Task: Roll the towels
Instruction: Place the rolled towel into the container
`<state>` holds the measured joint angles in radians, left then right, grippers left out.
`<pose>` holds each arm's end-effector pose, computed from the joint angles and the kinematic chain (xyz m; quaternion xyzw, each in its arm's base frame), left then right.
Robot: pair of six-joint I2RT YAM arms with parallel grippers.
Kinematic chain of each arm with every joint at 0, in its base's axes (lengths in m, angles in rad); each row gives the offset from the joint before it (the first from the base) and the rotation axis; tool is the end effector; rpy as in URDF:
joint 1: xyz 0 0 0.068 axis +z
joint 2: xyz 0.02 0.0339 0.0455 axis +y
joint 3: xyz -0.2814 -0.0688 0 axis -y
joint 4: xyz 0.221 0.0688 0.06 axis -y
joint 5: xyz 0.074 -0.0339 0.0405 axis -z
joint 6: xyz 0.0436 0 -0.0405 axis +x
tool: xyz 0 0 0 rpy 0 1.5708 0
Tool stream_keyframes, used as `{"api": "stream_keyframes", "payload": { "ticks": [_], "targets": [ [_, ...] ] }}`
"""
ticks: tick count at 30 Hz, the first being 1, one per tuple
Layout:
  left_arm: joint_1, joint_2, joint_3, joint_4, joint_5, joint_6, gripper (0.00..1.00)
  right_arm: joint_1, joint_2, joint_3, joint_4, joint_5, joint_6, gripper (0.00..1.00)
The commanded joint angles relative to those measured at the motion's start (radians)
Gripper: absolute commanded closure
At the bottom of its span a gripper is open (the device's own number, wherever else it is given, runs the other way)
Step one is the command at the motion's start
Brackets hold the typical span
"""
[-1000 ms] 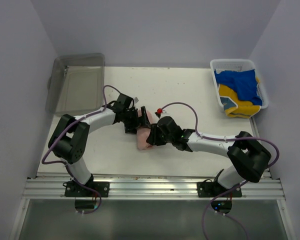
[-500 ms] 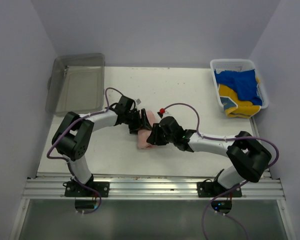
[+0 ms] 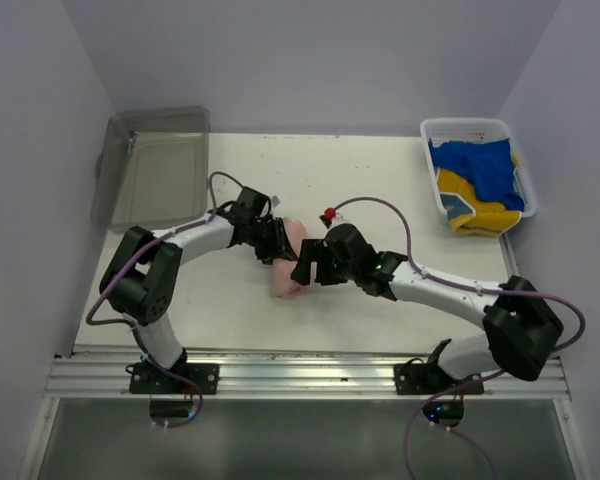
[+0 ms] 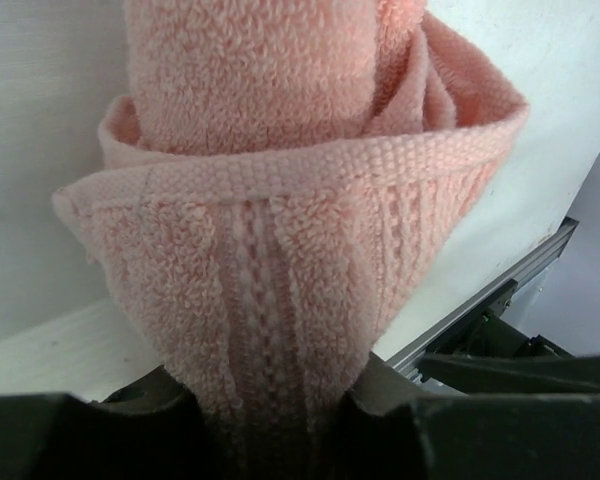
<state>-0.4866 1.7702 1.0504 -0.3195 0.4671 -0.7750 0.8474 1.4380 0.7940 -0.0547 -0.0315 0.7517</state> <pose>0.2902 -0.1757 0.1914 -0.0747 0.9377 -0.3310 0.0746 0.1880 0.2149 0.2321 -0.0500 0.9050 0.3128 0.2841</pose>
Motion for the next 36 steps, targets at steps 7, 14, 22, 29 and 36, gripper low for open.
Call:
{"api": "stream_keyframes", "payload": {
  "ticks": [7,14,22,29,36],
  "targets": [
    [0.098,-0.129,0.183,-0.163,-0.005,-0.001,1.00,-0.010,-0.359,0.128,-0.331,0.271,-0.137,0.17],
    [0.279,-0.135,0.448,-0.271,-0.030,0.017,1.00,-0.014,-0.427,0.090,-0.410,0.384,-0.107,0.17],
    [0.546,-0.011,0.735,-0.169,0.021,-0.084,1.00,-0.014,-0.381,0.138,-0.410,0.380,-0.129,0.18],
    [0.671,0.058,0.673,0.182,-0.122,-0.197,1.00,-0.014,-0.312,0.143,-0.361,0.337,-0.104,0.18],
    [0.703,0.228,0.620,0.597,-0.190,-0.362,1.00,-0.014,-0.246,0.154,-0.379,0.311,-0.074,0.18]
  ]
}}
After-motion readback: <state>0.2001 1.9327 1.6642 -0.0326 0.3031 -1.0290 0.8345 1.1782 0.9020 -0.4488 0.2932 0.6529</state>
